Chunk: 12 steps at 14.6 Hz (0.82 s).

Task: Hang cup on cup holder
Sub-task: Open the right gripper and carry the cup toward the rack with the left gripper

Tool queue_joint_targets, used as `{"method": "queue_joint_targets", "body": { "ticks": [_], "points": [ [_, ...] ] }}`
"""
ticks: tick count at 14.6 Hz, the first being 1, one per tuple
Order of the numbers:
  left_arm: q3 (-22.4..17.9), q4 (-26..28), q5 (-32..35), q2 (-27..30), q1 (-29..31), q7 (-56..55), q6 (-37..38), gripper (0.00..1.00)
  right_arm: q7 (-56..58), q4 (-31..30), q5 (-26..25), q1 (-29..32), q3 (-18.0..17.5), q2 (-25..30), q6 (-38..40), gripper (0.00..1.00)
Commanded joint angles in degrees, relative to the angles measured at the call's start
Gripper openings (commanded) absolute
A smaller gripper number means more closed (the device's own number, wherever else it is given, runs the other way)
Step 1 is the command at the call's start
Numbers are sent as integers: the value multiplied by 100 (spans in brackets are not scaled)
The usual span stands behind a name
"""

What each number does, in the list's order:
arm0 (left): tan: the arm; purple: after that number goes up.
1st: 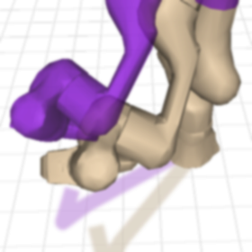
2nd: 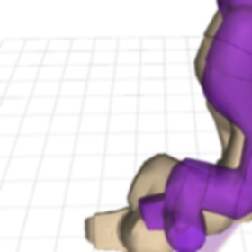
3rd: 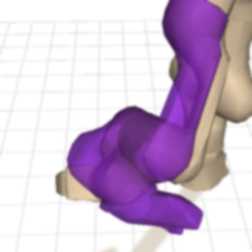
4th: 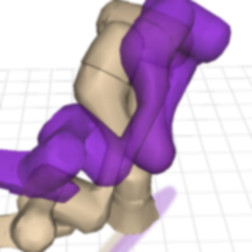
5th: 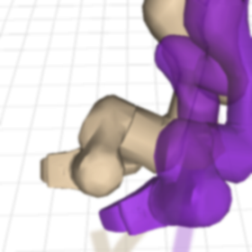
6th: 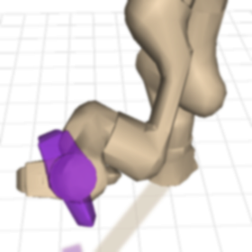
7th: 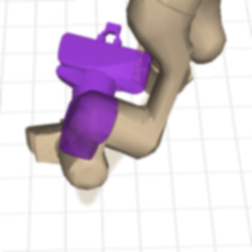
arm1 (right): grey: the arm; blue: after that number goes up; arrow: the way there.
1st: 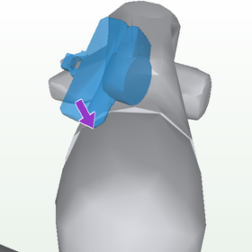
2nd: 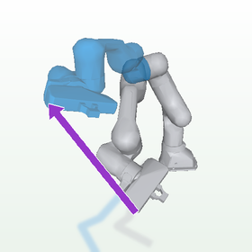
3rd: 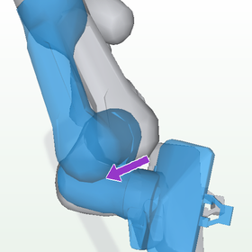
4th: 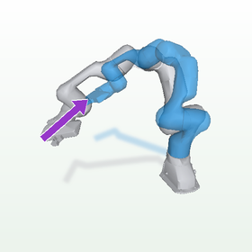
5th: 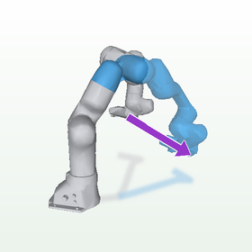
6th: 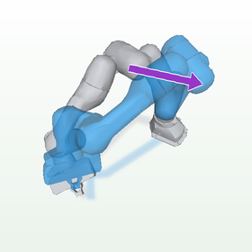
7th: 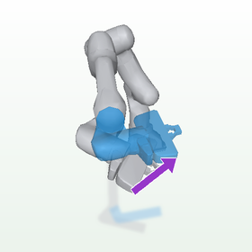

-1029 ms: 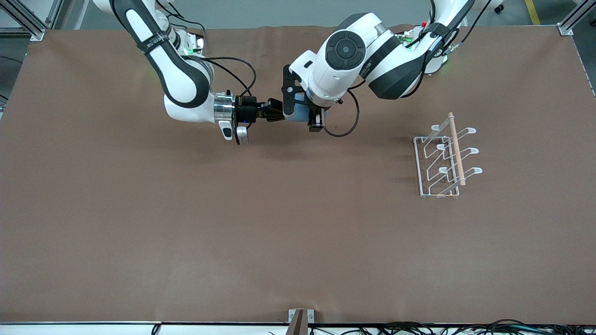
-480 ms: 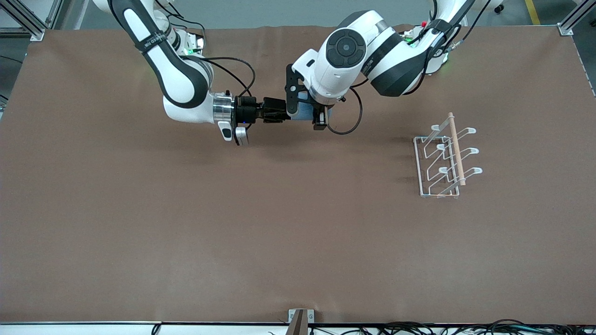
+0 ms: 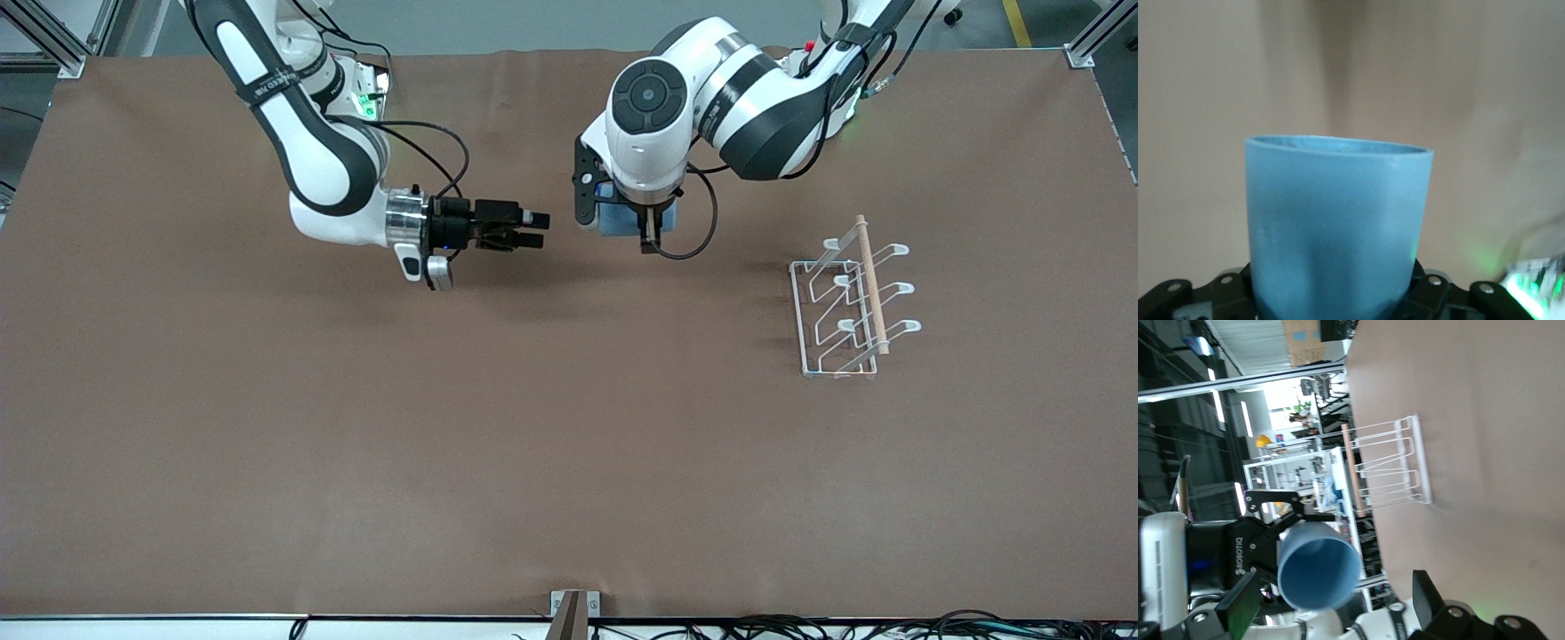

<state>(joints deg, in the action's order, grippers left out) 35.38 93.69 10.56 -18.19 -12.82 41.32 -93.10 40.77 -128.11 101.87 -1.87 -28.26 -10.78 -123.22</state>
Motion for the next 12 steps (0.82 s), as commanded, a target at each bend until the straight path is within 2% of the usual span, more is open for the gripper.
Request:
{"method": "queue_joint_targets", "body": {
  "ticks": [1,2,6,9,12],
  "points": [
    [-4,-26,708,211,148,-36,772,3,-472,-47,-1112,406,126,173,53,100],
    [-13,-26,1032,219,139,-89,1002,3,-718,40,-1735,398,406,182,79,100],
    [-22,9,2193,272,271,-63,1662,0,-1736,287,-4029,372,1110,330,220,100],
    [-22,97,3352,62,289,-46,2180,0,-2405,532,-6068,372,1602,453,194,100],
    [-22,175,4232,-342,393,-36,2568,0,-3239,936,-7773,372,1911,428,176,100]
  ]
}}
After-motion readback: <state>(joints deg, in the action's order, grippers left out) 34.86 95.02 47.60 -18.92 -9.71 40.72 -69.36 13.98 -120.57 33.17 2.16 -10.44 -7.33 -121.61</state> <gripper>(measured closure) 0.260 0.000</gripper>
